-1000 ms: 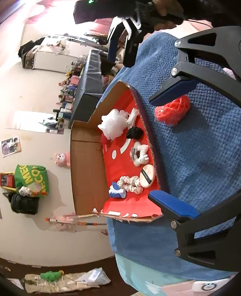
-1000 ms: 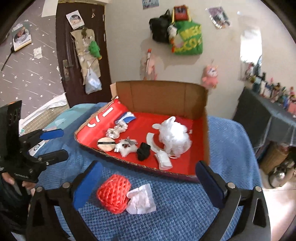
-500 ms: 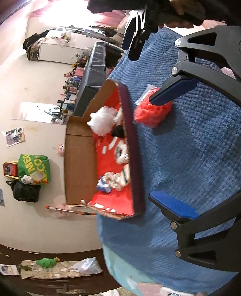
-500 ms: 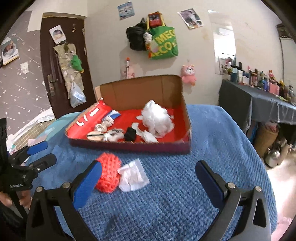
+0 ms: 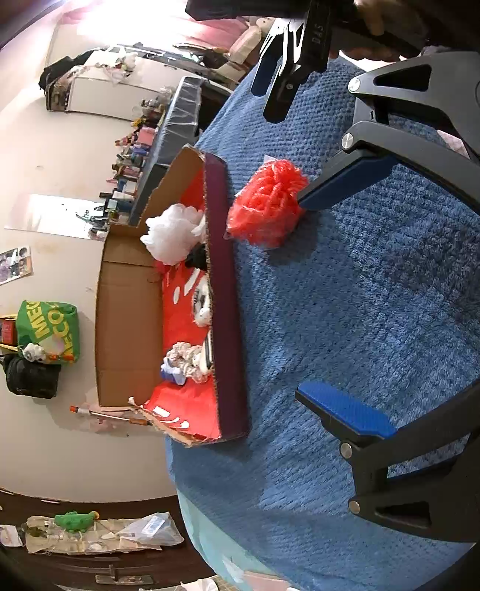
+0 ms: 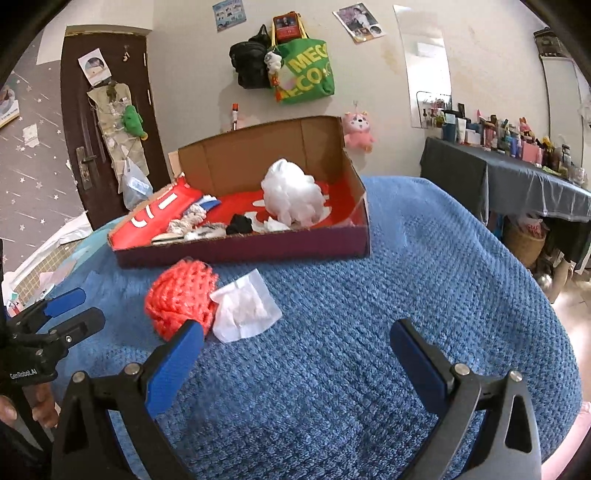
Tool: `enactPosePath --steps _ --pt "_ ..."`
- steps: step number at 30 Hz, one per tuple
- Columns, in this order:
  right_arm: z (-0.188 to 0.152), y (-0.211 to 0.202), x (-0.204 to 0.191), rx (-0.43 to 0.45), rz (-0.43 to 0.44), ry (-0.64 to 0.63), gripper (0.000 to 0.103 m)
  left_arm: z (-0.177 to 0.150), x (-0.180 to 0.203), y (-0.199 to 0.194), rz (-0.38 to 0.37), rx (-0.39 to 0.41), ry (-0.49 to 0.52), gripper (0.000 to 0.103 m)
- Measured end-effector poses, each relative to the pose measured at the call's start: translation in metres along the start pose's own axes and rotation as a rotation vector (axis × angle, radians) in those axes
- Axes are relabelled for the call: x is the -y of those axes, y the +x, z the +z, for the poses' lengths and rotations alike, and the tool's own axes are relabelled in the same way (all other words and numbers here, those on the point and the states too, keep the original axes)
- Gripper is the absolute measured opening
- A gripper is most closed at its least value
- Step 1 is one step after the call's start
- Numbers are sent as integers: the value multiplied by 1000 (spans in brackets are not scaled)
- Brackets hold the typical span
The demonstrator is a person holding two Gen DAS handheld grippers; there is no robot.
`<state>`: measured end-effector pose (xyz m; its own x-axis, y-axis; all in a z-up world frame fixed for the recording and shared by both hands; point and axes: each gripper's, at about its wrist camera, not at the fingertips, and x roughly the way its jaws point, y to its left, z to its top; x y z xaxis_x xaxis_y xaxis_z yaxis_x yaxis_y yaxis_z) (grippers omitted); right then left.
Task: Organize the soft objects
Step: 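Lift both tools out of the box toward the red mesh ball and white packet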
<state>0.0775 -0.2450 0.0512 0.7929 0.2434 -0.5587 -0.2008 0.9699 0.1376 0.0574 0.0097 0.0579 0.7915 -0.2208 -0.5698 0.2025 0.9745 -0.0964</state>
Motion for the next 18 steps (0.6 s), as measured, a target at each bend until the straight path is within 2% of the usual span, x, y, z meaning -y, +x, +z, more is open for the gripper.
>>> enactPosePath --steps 12,18 --pt "-7 17 -2 -49 4 -14 103 -1 -6 9 17 -28 -11 95" --pt "2 31 -7 -87 4 -40 103 2 -11 8 26 -33 -15 95"
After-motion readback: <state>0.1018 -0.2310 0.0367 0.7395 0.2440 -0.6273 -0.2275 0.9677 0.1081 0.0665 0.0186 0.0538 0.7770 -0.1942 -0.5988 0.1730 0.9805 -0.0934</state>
